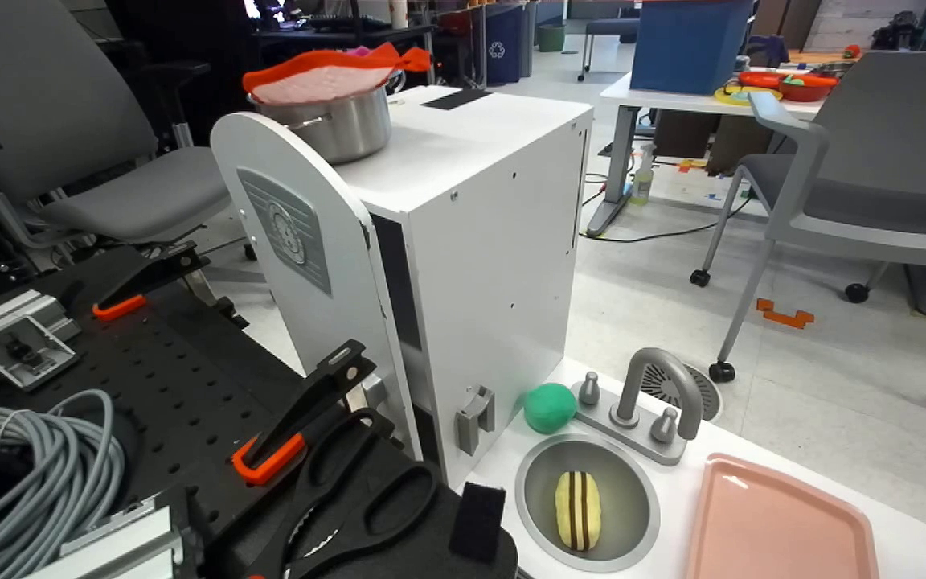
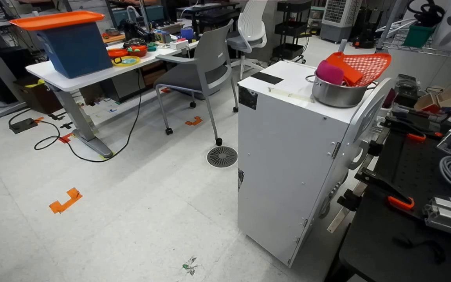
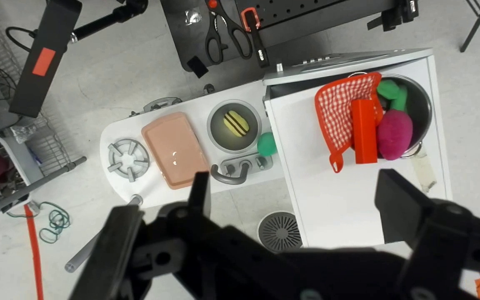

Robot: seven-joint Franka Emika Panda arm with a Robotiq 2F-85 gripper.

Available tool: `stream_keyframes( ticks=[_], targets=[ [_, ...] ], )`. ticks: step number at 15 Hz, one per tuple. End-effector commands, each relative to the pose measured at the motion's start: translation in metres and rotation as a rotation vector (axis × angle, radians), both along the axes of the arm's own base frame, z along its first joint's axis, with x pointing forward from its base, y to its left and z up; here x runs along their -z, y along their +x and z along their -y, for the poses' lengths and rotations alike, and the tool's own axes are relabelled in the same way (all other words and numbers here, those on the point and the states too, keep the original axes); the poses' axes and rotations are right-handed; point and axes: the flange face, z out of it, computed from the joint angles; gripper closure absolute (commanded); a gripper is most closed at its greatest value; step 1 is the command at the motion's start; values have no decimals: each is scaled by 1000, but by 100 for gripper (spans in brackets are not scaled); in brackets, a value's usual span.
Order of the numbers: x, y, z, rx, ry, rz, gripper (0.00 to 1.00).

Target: Remove the red block from the pot and put it on top of the cupboard

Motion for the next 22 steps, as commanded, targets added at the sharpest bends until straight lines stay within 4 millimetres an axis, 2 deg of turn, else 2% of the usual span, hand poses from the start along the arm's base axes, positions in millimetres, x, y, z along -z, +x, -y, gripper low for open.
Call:
stream_keyframes(
  ticks=[1,5,15,18,22],
  targets=[
    [11,14,-2,-16,-20,23,0],
    [26,24,-13,-76,-10,66,0],
    [27,29,-18,-96,6,77,0],
    [30,31,-5,-61,20,83,0],
    [51,37,6,-50,22,78,0]
  ],
)
